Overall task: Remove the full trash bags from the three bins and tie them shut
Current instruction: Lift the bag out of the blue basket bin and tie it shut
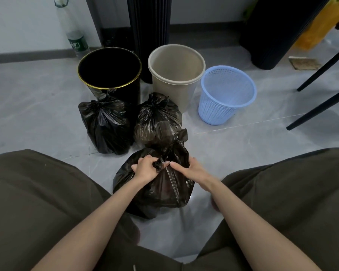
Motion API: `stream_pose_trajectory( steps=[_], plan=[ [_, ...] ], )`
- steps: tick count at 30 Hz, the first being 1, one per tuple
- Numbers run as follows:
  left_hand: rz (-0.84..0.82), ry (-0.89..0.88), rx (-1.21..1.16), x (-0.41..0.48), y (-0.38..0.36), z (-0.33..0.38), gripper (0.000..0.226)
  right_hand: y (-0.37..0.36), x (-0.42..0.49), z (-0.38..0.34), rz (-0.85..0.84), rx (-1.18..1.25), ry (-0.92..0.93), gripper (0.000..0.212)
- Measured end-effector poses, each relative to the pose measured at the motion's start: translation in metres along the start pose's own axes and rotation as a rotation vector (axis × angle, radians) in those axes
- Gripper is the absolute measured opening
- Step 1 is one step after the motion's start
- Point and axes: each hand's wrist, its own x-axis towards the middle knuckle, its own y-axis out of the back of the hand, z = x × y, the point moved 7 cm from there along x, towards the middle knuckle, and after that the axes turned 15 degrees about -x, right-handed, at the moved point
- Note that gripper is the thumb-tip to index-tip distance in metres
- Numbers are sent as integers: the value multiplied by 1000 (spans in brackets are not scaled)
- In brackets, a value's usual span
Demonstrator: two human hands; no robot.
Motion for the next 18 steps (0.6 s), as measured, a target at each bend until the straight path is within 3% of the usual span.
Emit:
stream_pose_trajectory(
  steps=[2,3,6,9,12,14,18],
  plan=[
    [-10,35,-19,-1,-1,0,41,1,0,-11,34,85,-20,35],
    [-15,49,-22,-2,-2,0,41,0,-1,-16,35,161,-43,29],
    [-16,57,-84,-4,-2,4,47,-11,1,-28,-33,479,-15,38],
    [-67,64,-199,-5,0,5,39,-15,1,-36,-22,838,-42,45],
    [-119,-8,-310,-4,1,4,5,-10,5,-31,105,1079,-139,43],
    [-91,7,-374,-3,4,3,22,-6,8,-27,194,1135,-156,37],
    [5,211,-700,-6,7,-2,25,6,6,-29,284,1024,-161,33]
  ],
)
